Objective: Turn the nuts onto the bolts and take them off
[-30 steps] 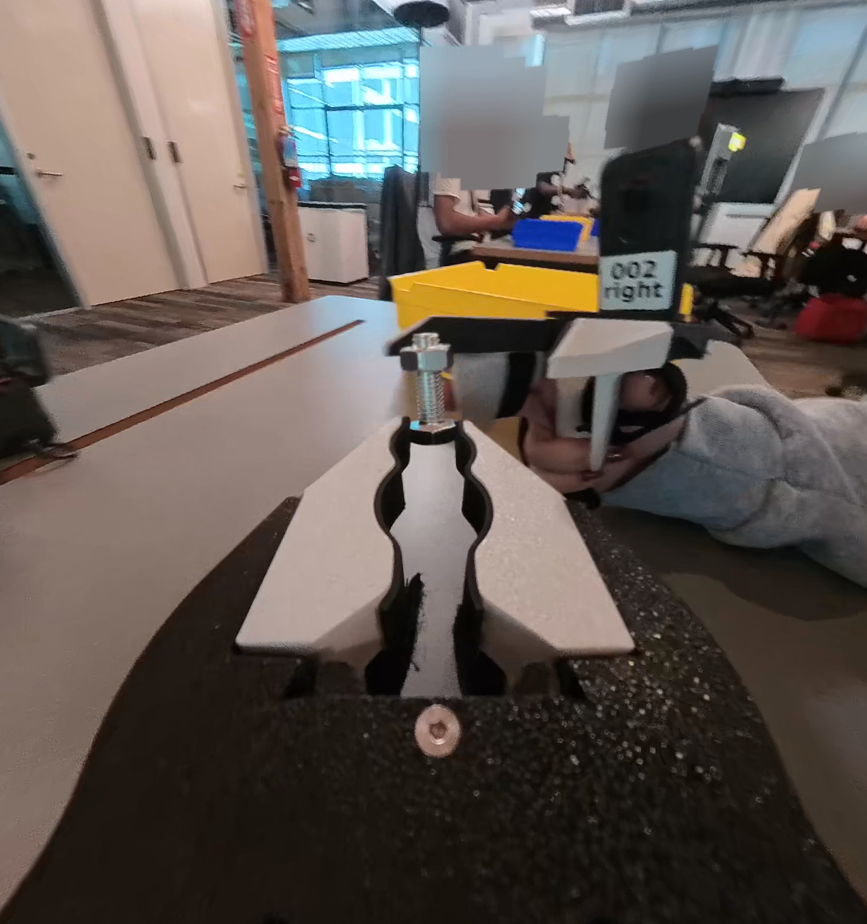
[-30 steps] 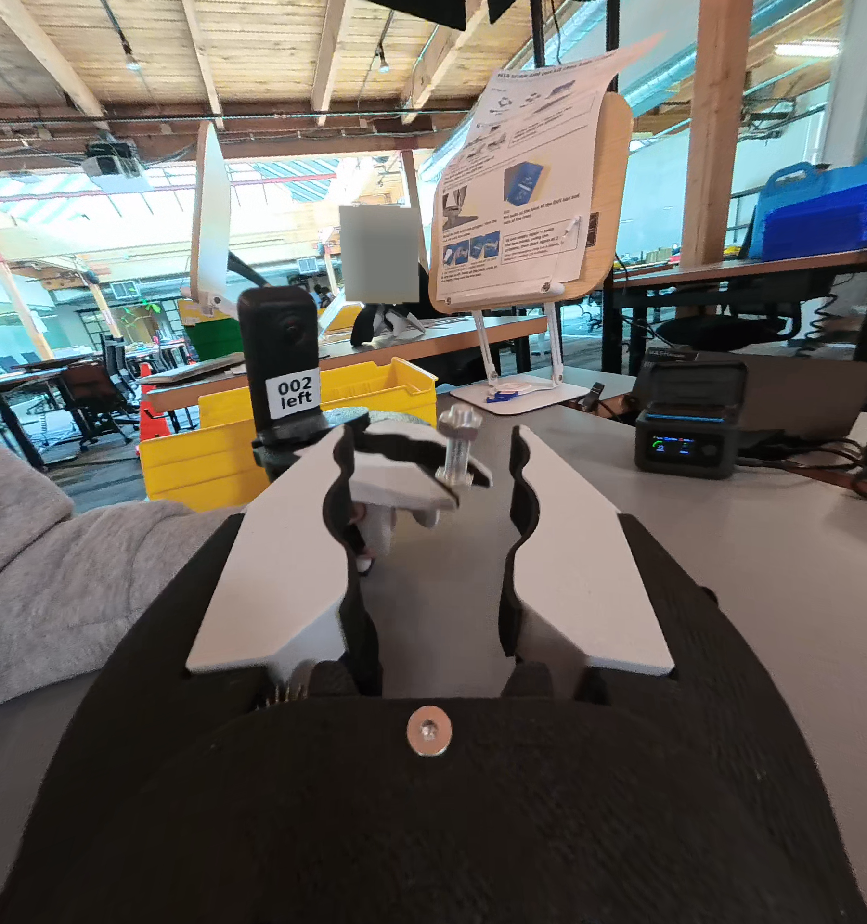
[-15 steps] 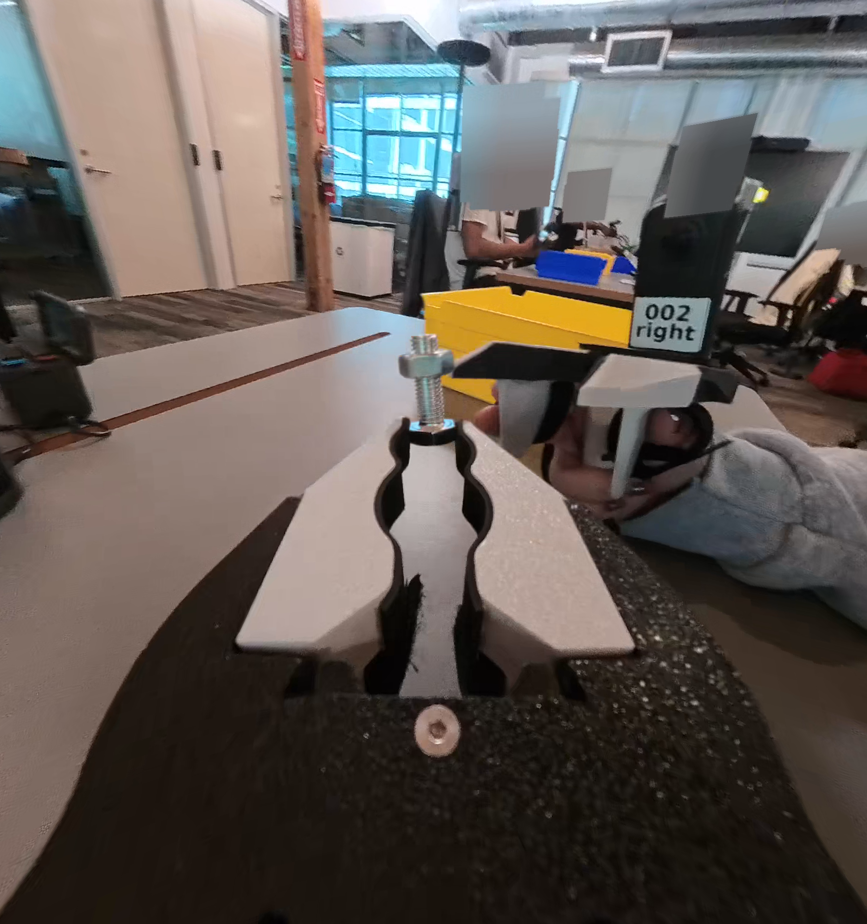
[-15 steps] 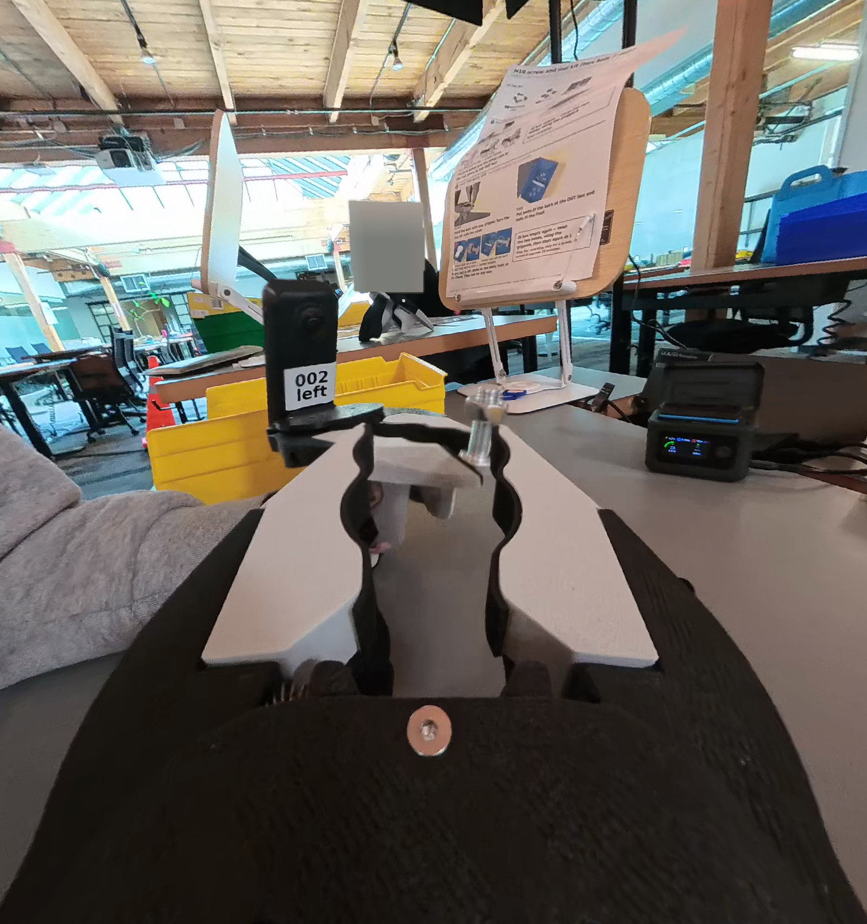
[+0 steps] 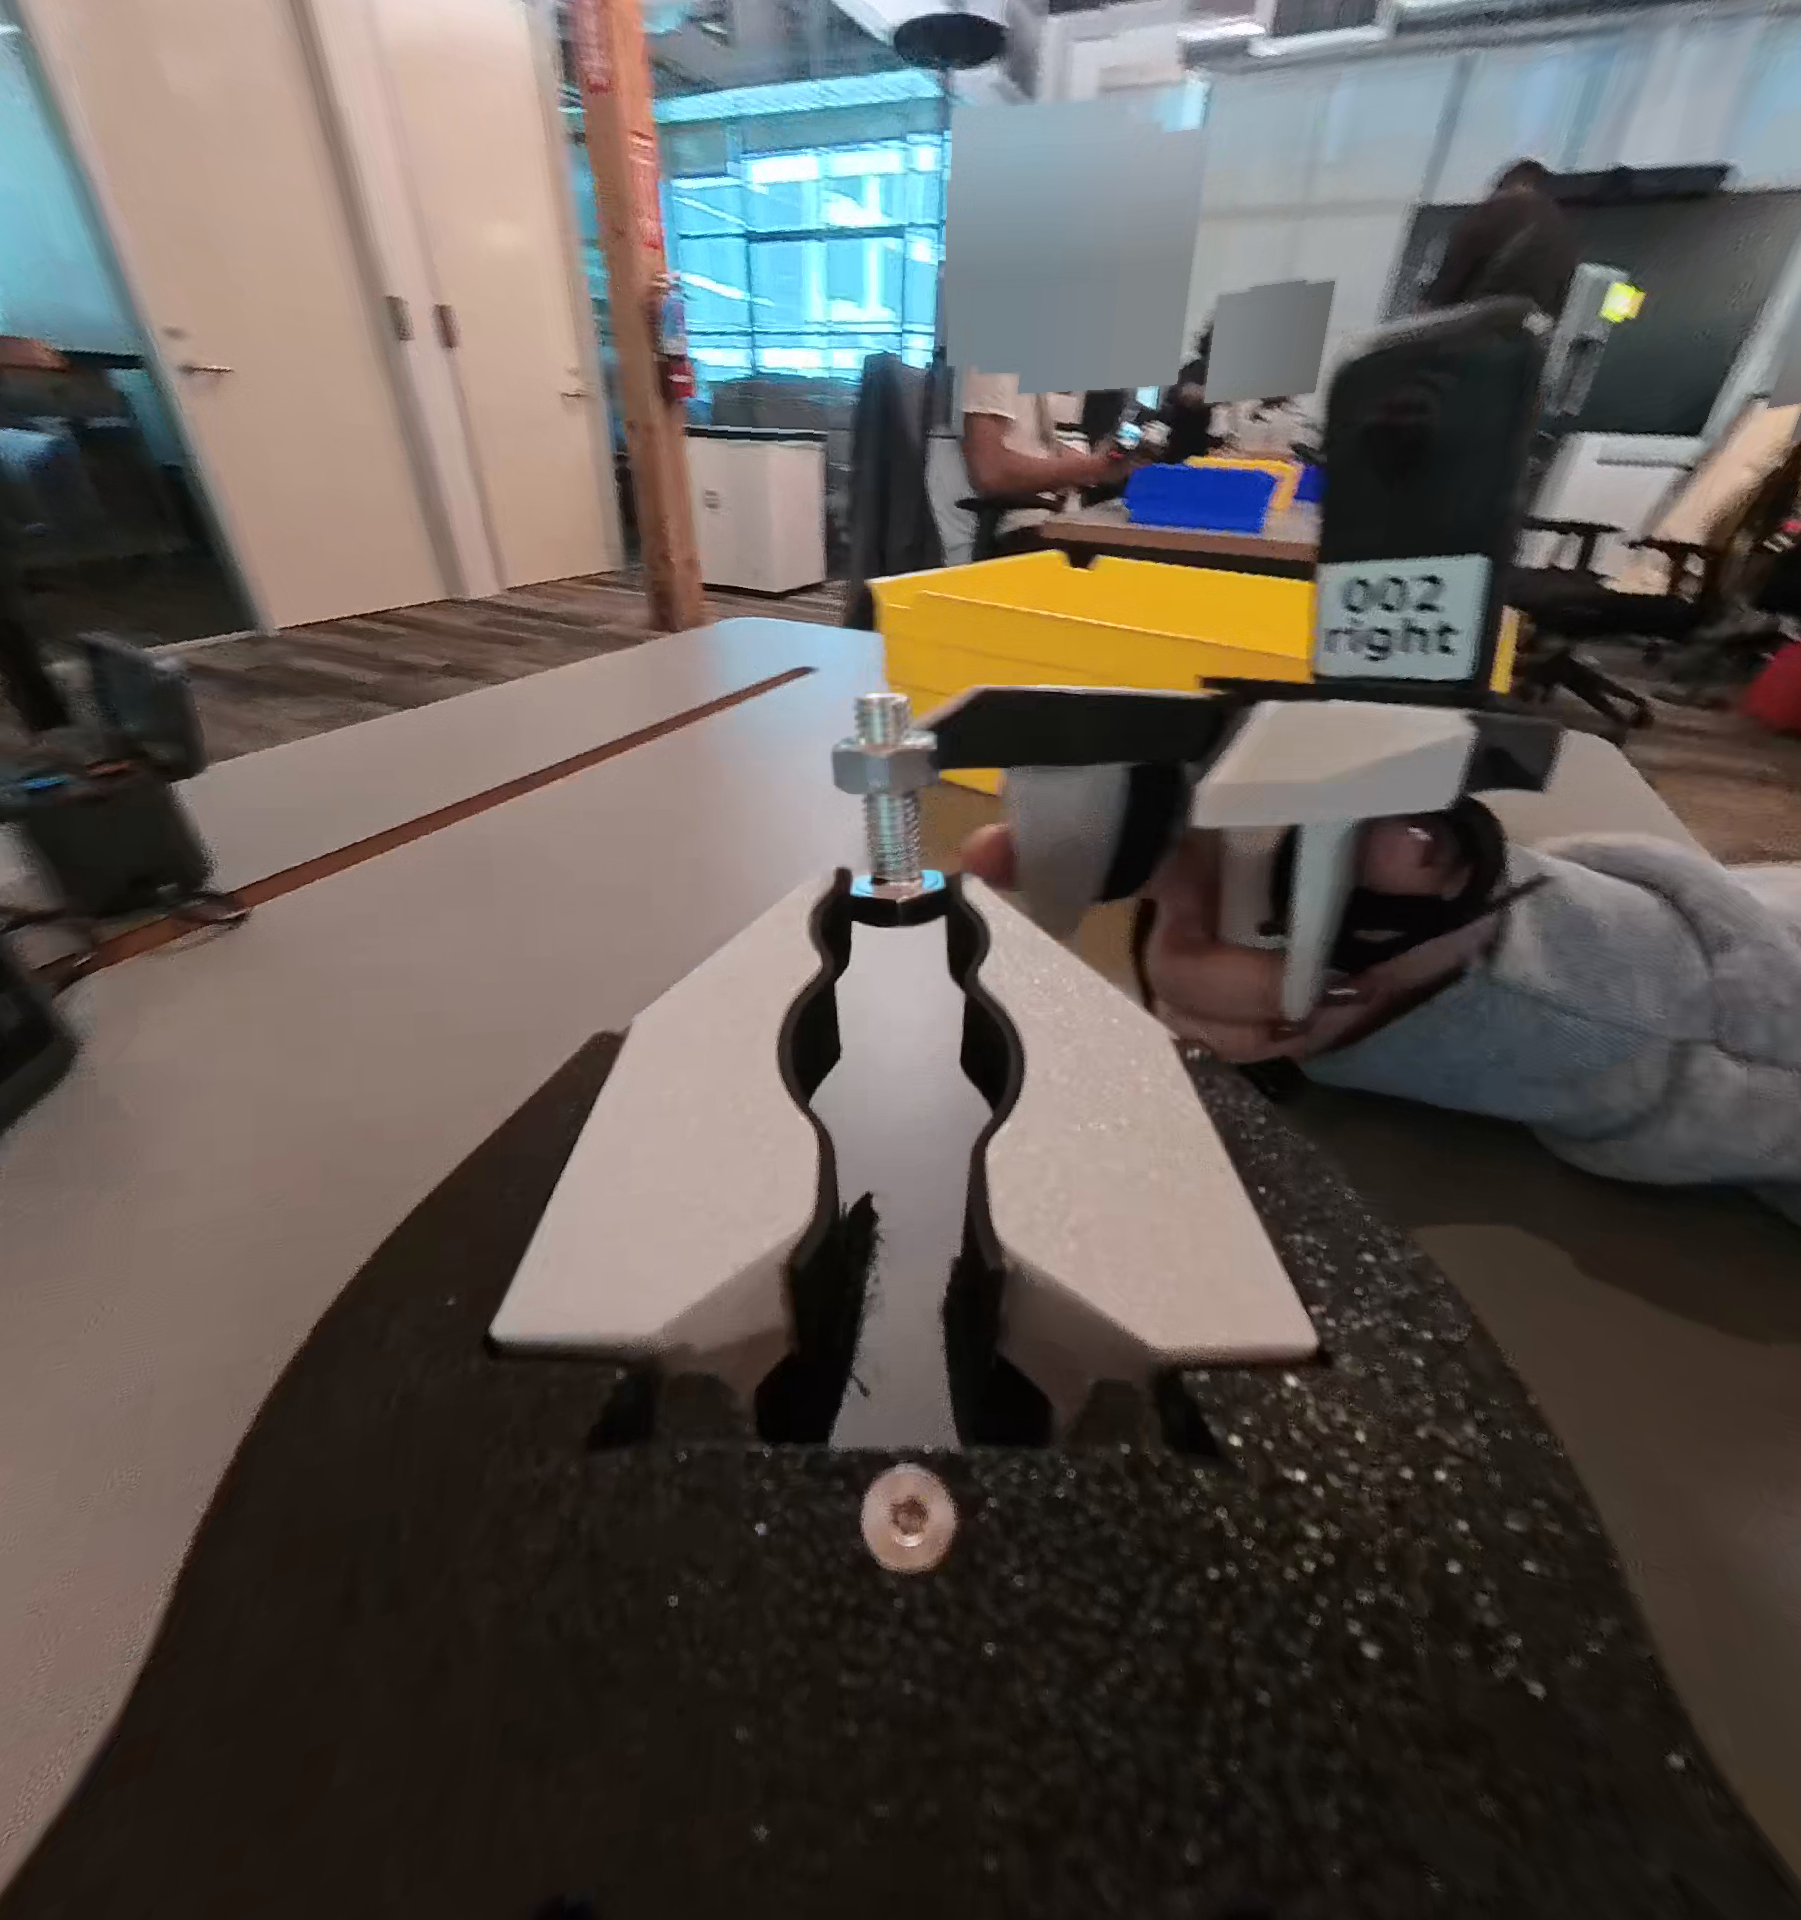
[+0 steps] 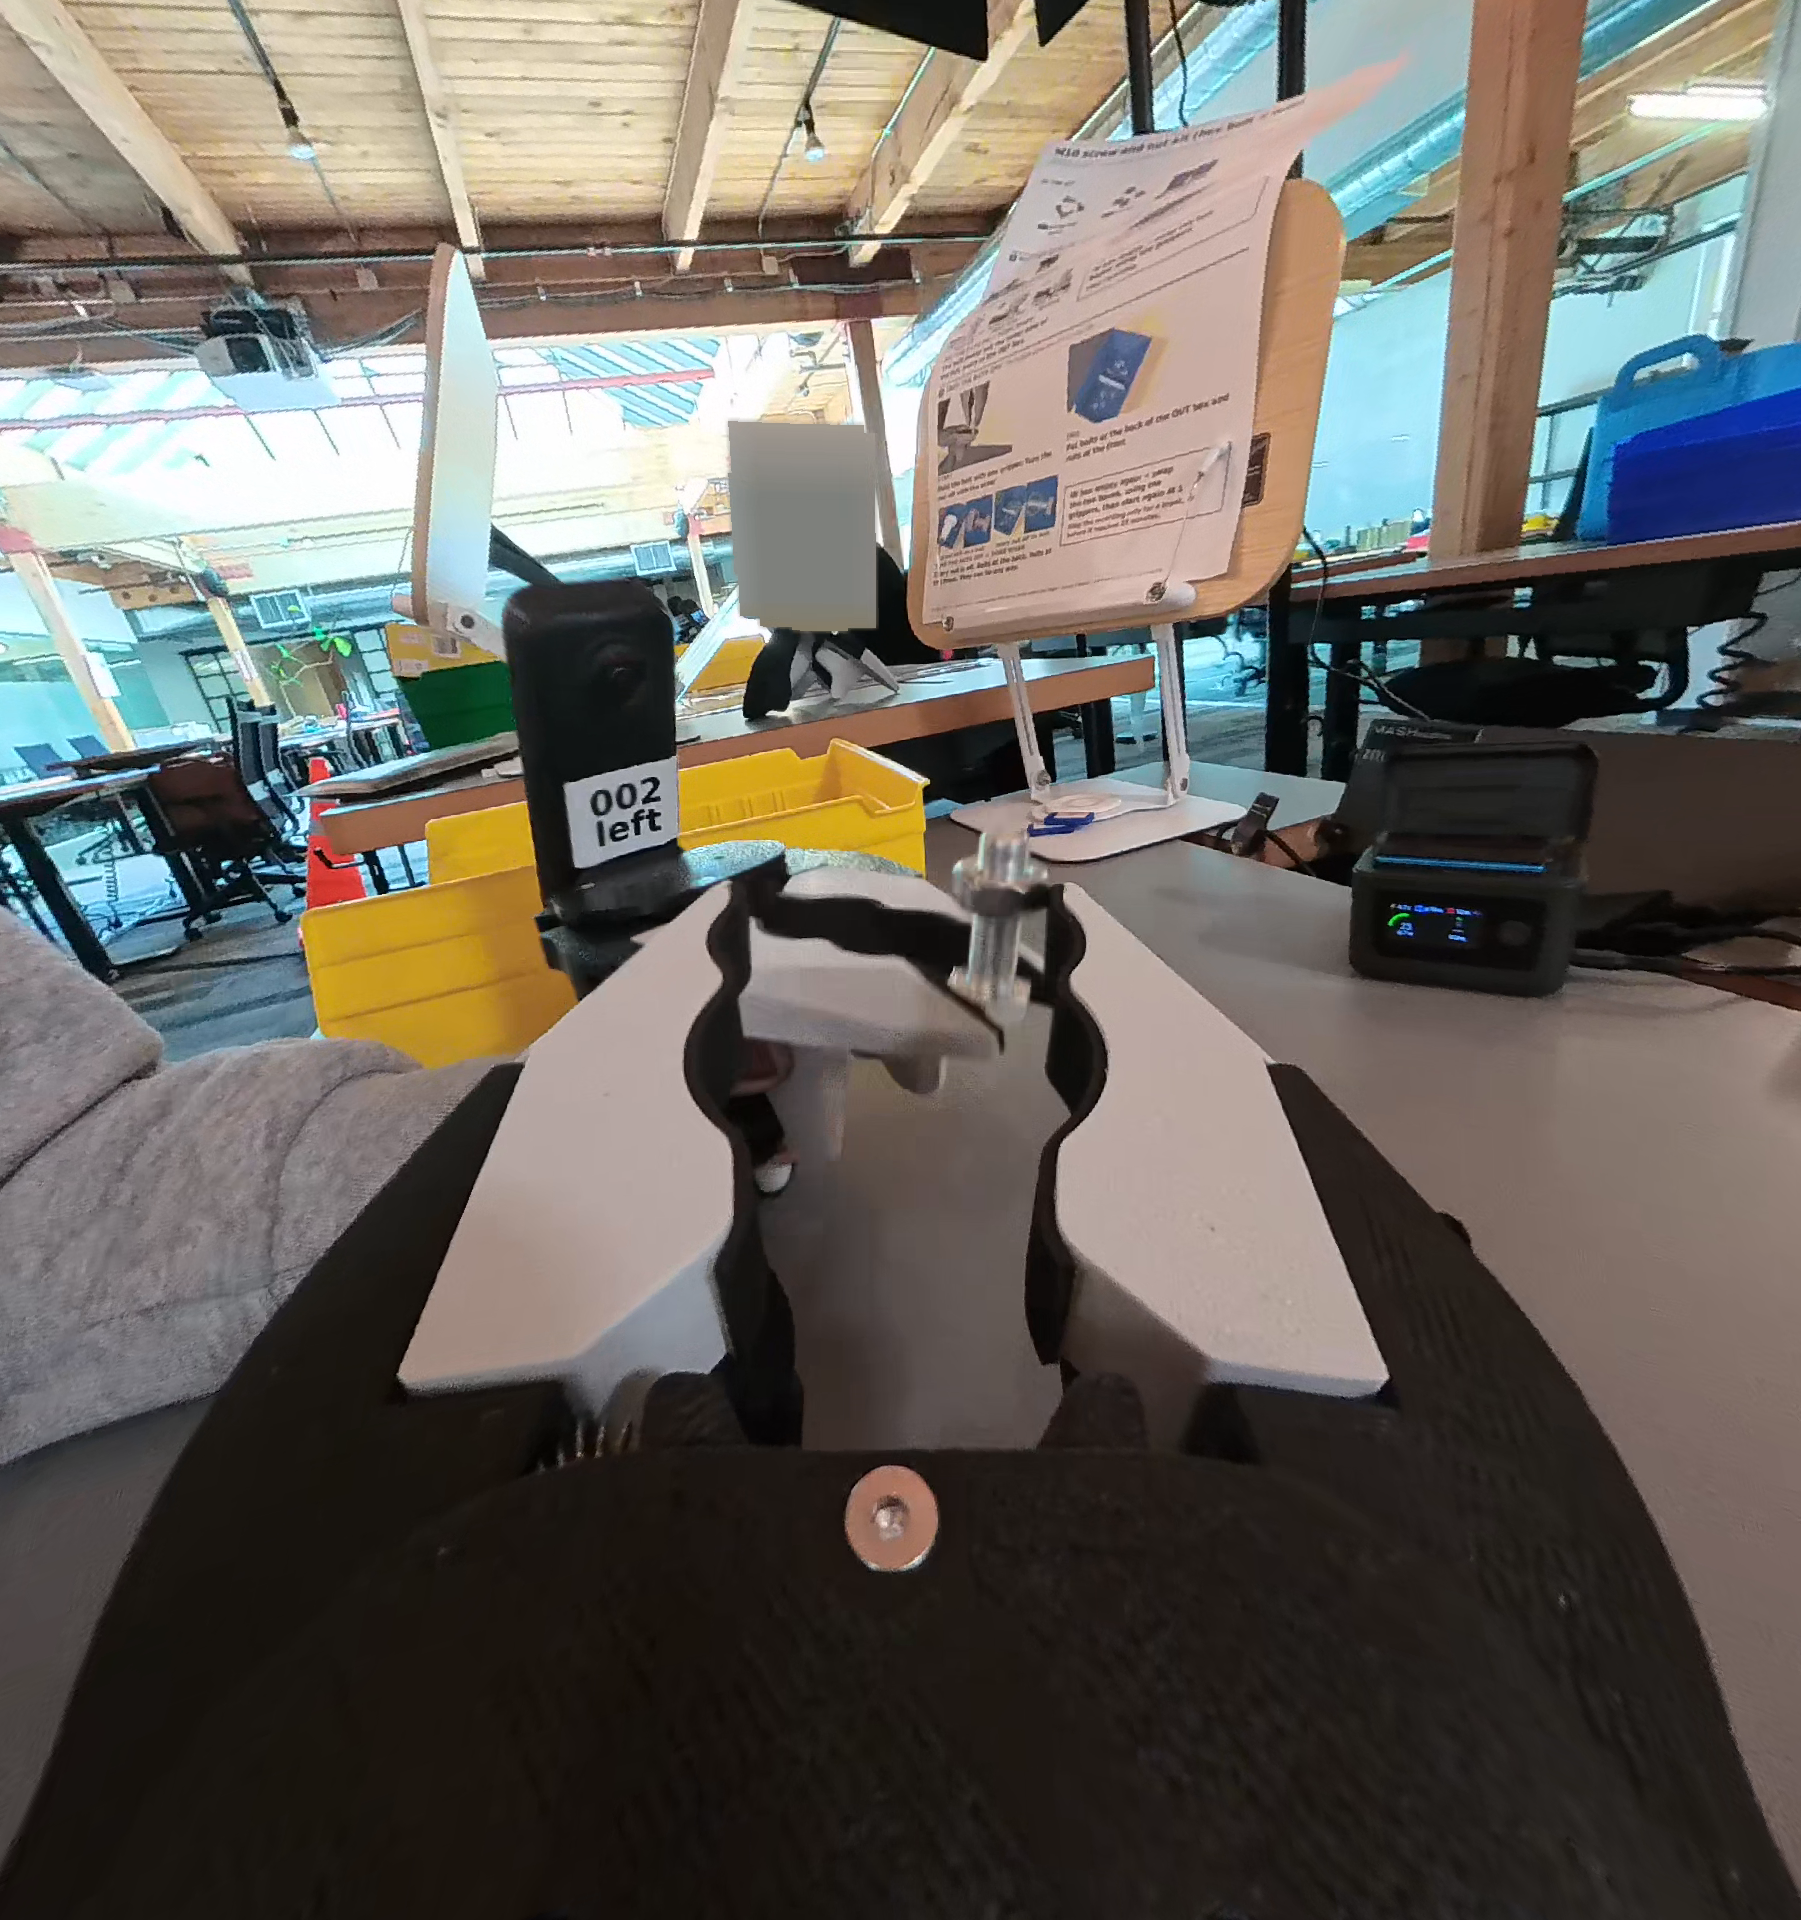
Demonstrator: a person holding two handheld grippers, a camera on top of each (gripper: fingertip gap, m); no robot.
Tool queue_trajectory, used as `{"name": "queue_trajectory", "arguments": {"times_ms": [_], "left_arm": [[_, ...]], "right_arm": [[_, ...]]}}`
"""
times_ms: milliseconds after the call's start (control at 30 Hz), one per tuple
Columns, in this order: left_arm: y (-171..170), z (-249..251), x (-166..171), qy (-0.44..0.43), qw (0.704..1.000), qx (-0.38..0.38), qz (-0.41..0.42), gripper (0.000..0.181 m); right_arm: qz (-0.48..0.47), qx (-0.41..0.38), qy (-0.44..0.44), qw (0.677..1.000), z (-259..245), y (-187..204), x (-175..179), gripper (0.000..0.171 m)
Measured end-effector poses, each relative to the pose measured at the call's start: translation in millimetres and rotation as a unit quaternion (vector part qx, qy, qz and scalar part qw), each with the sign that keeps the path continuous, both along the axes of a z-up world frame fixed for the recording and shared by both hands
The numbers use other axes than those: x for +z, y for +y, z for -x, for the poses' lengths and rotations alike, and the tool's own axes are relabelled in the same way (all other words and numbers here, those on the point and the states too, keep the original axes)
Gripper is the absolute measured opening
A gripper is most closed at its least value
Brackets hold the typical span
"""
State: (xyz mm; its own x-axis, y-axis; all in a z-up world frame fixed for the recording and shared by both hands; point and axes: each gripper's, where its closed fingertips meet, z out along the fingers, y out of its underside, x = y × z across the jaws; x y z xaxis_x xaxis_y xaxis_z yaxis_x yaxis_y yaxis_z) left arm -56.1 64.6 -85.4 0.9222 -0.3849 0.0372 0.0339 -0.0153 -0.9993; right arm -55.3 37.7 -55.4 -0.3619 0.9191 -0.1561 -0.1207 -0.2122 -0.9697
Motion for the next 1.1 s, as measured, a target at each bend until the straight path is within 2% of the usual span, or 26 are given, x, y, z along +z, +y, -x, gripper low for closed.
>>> {"name": "queue_trajectory", "arguments": {"times_ms": [100, 200, 300, 367, 467, 600, 667, 733, 900, 1000, 1100], "left_arm": [[-2.3, 12.8, 3.9, -0.030, 0.999, 0.014, -0.005, 0.015], [-5.5, -8.1, 3.2, -0.009, 0.999, -0.035, -0.007, 0.015], [-7.4, -39.0, -1.9, 0.013, 0.995, -0.096, 0.005, 0.015], [-7.1, -49.1, -5.7, 0.029, 0.994, -0.109, 0.011, 0.015], [-4.8, -43.0, -4.6, 0.021, 0.996, -0.091, 0.011, 0.015], [-2.8, -7.8, 1.1, -0.013, 1.000, -0.022, 0.002, 0.015], [-2.4, 8.9, 0.9, -0.030, 1.000, 0.007, 0.007, 0.015], [-4.9, 5.2, 3.0, -0.033, 0.999, -0.012, 0.003, 0.015], [-9.6, -45.1, -2.9, -0.003, 0.993, -0.120, 0.020, 0.015], [-8.8, -55.6, -8.2, 0.016, 0.991, -0.129, 0.031, 0.015], [-7.6, -40.6, -4.5, -0.001, 0.995, -0.101, 0.025, 0.015]], "right_arm": [[0.008, 0.001, 0.003, 1.000, -1.9, 2.5, 1.9, 0.049], [0.002, -0.021, 0.001, 1.000, 0.7, 7.3, 0.1, 0.053], [0.009, -0.013, 0.005, 1.000, 1.1, 3.9, 1.4, 0.055], [0.010, 0.001, 0.007, 1.000, 0.3, -1.2, 2.4, 0.055], [0.006, 0.026, -0.001, 1.000, -0.4, -10.3, 0.5, 0.049], [0.009, 0.012, 0.002, 1.000, -0.6, -3.8, 1.3, 0.055], [0.018, 0.018, 0.007, 1.000, -3.8, -1.5, 3.3, 0.046], [0.024, 0.005, 0.005, 1.000, -2.3, 3.3, 2.9, 0.048], [0.020, 0.009, 0.008, 1.000, -0.7, -2.1, 2.4, 0.053], [0.019, 0.034, 0.009, 0.999, -2.1, -11.2, 3.2, 0.050], [0.010, 0.035, 0.003, 0.999, -1.8, -13.5, 1.0, 0.047]]}}
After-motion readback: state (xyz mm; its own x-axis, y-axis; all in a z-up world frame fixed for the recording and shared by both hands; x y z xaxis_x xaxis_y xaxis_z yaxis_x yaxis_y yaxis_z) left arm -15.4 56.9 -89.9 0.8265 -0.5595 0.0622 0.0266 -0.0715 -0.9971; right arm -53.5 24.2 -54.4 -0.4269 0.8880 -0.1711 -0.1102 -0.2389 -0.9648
